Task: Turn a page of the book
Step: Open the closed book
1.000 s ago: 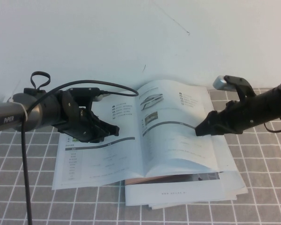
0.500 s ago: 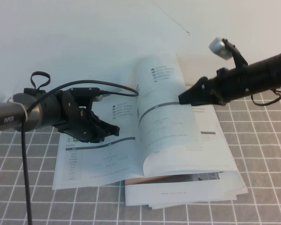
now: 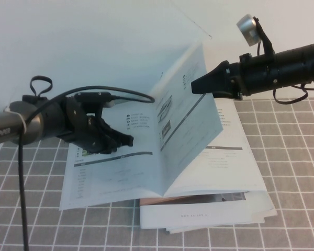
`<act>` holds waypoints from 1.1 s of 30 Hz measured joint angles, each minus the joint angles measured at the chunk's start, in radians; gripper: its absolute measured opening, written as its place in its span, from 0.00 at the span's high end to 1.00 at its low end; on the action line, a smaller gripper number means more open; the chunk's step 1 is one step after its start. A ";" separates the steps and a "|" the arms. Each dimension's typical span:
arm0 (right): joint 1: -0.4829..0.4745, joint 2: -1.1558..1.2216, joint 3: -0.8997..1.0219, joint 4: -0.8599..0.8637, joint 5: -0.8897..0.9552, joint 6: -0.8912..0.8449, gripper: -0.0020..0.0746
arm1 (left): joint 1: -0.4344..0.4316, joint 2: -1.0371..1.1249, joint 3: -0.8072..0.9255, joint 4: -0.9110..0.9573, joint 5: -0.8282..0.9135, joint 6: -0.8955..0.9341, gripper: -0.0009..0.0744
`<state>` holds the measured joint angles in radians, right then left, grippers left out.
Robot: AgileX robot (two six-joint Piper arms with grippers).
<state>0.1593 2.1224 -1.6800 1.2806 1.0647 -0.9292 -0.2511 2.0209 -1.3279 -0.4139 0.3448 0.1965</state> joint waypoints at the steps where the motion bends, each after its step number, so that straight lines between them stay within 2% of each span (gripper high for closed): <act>1: 0.000 0.000 0.000 0.005 0.002 0.000 0.38 | 0.000 -0.016 0.000 -0.007 0.000 0.008 0.99; 4: 0.000 0.000 -0.001 0.009 0.006 0.000 0.38 | -0.004 -0.081 0.000 -0.030 0.015 0.075 0.99; 7: 0.000 0.000 -0.002 0.009 0.006 0.000 0.38 | -0.037 -0.172 0.000 -0.034 0.072 0.225 0.99; 12: 0.000 0.000 -0.002 0.009 -0.003 0.000 0.38 | -0.188 -0.307 0.000 0.004 0.190 0.474 0.99; 17: 0.000 0.000 -0.002 0.011 -0.003 0.000 0.38 | -0.341 -0.366 0.000 0.119 0.248 0.434 0.99; 22: 0.000 0.001 -0.002 0.011 -0.003 0.000 0.38 | -0.445 -0.391 0.013 0.165 0.332 0.397 0.99; 25: 0.000 0.001 -0.002 0.011 -0.003 0.000 0.38 | -0.509 -0.392 0.047 0.167 0.277 0.406 0.99; 30: 0.000 0.001 -0.002 0.011 -0.003 0.000 0.38 | -0.605 -0.392 0.120 0.169 0.034 0.472 0.99; 33: 0.000 0.001 -0.002 0.011 -0.003 0.000 0.38 | -0.629 -0.385 0.135 0.173 -0.074 0.473 0.99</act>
<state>0.1593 2.1231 -1.6823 1.2914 1.0619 -0.9292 -0.8798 1.6355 -1.1927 -0.2406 0.2705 0.6694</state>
